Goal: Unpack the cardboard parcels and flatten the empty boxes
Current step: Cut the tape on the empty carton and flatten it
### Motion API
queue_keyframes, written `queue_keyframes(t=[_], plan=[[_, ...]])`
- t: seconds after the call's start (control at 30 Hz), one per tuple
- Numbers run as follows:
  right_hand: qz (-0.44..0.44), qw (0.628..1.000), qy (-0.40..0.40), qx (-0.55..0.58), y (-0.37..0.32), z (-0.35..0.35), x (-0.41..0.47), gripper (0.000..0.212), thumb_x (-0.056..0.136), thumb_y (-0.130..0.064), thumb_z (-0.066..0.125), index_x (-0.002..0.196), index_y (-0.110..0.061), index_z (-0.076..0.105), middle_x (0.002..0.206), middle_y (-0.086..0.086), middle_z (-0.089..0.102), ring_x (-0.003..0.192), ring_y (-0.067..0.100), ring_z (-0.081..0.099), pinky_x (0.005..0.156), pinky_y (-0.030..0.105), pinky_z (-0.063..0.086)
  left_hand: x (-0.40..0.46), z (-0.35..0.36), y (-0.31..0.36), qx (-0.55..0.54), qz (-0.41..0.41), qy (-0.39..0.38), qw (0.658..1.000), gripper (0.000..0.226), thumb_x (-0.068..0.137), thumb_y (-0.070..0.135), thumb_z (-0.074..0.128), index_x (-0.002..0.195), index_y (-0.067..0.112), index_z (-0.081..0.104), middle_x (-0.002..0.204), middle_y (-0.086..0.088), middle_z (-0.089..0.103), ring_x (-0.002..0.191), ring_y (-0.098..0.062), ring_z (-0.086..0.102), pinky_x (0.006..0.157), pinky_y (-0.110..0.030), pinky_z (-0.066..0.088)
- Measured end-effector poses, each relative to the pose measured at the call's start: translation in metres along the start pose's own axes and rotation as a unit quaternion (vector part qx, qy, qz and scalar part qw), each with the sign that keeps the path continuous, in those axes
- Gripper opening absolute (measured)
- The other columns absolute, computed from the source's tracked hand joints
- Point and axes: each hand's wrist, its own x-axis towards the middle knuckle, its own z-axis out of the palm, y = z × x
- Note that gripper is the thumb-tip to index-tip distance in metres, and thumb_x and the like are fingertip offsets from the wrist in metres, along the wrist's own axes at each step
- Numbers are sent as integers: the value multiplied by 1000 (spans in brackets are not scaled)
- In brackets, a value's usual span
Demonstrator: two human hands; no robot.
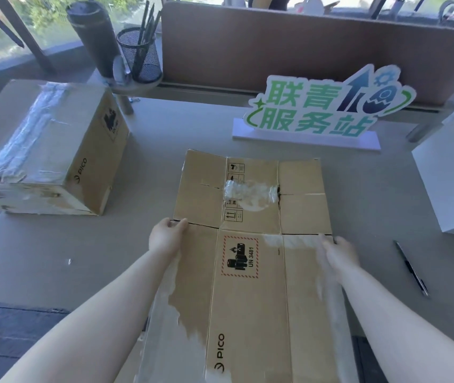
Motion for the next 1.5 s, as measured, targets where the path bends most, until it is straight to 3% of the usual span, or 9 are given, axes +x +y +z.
queue_keyframes(t=[0.3,0.5,0.7,0.87,0.97,1.13,1.27,1.4,1.5], plan=[[-105,992,2,72,-24,-18,-56,32,96,-17,54,71,-12,35,64,4,35,59,19,32,54,31,24,-49,-45,6,-72,51,-1,996,23,94,32,61,91,9,62,80,1,65,70,-14,58,59,-27,43],[-207,973,-41,96,-73,-34,-71,31,96,-17,56,71,-7,41,66,6,37,64,21,32,55,36,24,-106,-91,17,-167,102,86,977,16,95,26,62,90,11,64,87,2,70,79,-12,64,63,-20,44],[-318,934,-141,77,-134,-11,-90,33,96,-24,61,81,4,55,69,7,47,62,19,36,57,36,29,-180,-142,-20,-274,110,213,931,11,97,14,59,98,5,65,92,-7,72,81,-18,67,79,-29,52],[-385,873,-290,75,-164,46,-157,27,97,-21,60,78,-3,57,64,3,44,47,5,34,43,17,29,-256,-190,-83,-289,60,346,891,14,98,15,57,100,3,66,92,-6,71,81,-17,67,78,-30,51],[-399,838,-368,61,-166,87,-214,21,95,-26,63,81,-11,64,68,0,57,59,13,47,57,27,41,-304,-222,-129,-290,20,416,862,13,98,16,57,95,8,66,89,-4,71,80,-16,65,72,-21,51],[-430,785,-445,30,-152,154,-319,27,94,-27,64,71,-14,59,60,-2,51,58,16,42,59,32,36,-370,-260,-211,-326,-46,506,797,12,98,14,58,87,12,63,79,1,64,75,-13,65,63,-17,45],[-441,757,-482,-7,-126,208,-397,26,96,-24,61,78,-4,59,62,-1,48,57,13,38,55,30,34,-393,-281,-284,-357,-97,526,766,14,99,16,55,102,4,62,82,0,61,73,-14,60,56,-9,42],[-438,757,-483,-41,-87,270,-451,24,96,-21,59,79,-4,57,60,-4,46,43,3,36,42,14,30,-384,-299,-364,-374,-141,525,751,13,101,18,53,87,17,54,79,4,53,70,-7,49,54,-8,35],[-446,756,-474,-68,-56,328,-477,23,97,-21,59,75,-14,58,62,-6,53,50,5,43,51,20,36,-365,-310,-424,-370,-172,509,758,10,101,17,52,91,19,52,79,3,54,71,-6,49,57,-11,36]])
